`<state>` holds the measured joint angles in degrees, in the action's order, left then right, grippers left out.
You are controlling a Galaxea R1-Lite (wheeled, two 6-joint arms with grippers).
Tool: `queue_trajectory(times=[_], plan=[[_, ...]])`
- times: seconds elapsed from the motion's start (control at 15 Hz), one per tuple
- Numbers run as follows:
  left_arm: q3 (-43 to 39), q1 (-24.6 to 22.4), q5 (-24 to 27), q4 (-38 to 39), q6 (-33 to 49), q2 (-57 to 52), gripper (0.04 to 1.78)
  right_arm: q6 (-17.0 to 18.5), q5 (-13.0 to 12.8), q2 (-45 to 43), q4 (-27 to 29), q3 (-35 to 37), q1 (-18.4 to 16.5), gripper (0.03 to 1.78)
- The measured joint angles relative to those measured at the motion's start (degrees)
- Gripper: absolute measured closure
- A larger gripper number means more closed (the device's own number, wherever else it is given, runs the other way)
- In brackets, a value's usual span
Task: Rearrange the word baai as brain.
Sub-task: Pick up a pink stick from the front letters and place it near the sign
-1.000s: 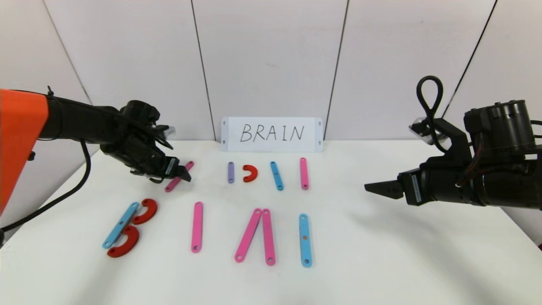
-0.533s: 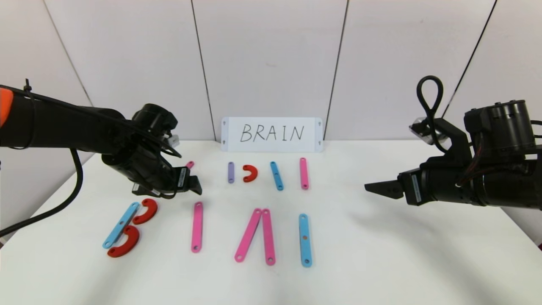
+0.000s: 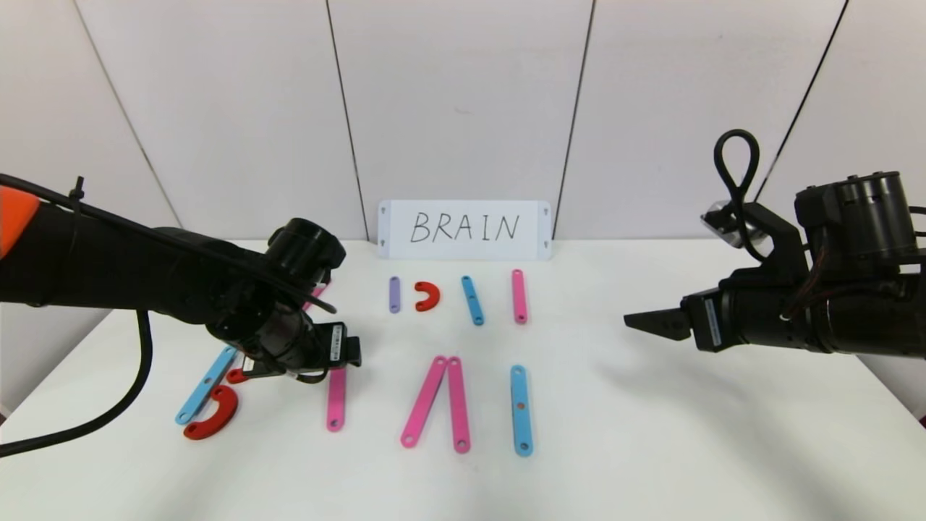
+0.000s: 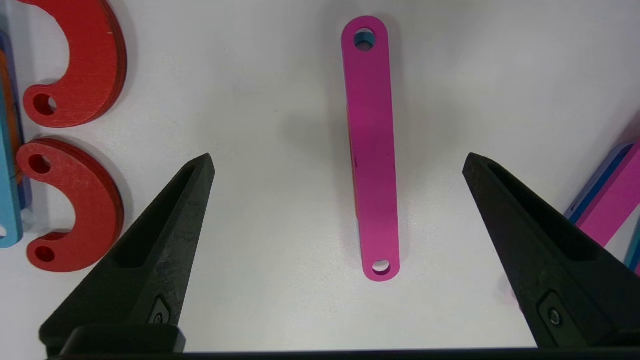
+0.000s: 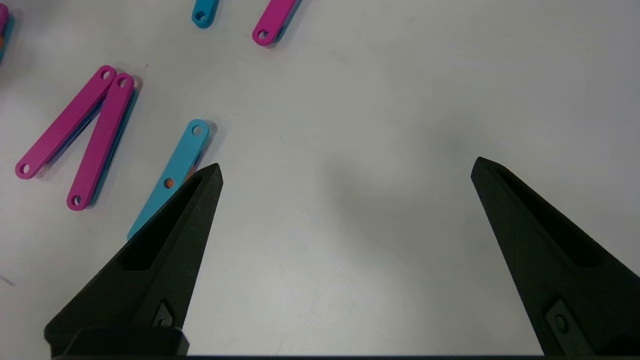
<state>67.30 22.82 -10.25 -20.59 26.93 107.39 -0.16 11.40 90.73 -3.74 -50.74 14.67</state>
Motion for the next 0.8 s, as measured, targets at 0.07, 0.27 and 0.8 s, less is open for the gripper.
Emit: queue_trajectory(times=[0.07, 0.27, 0.8], plan=[[-1.3, 0.5, -0.1, 1.3, 0.1, 0.0, 0.08, 0.0, 0.0, 0.0, 0.0, 0.1, 0.0, 0.07], [-2.9, 1.3, 0.0, 2.1, 0.6, 0.5, 0.08, 0.0, 0.0, -0.1, 0.0, 0.2, 0.0, 0.07], [-3.0, 1.4, 0.0, 4.1, 0.5, 2.7, 0.08, 0.0, 0.1, -0.2, 0.0, 0.3, 0.0, 0.07]])
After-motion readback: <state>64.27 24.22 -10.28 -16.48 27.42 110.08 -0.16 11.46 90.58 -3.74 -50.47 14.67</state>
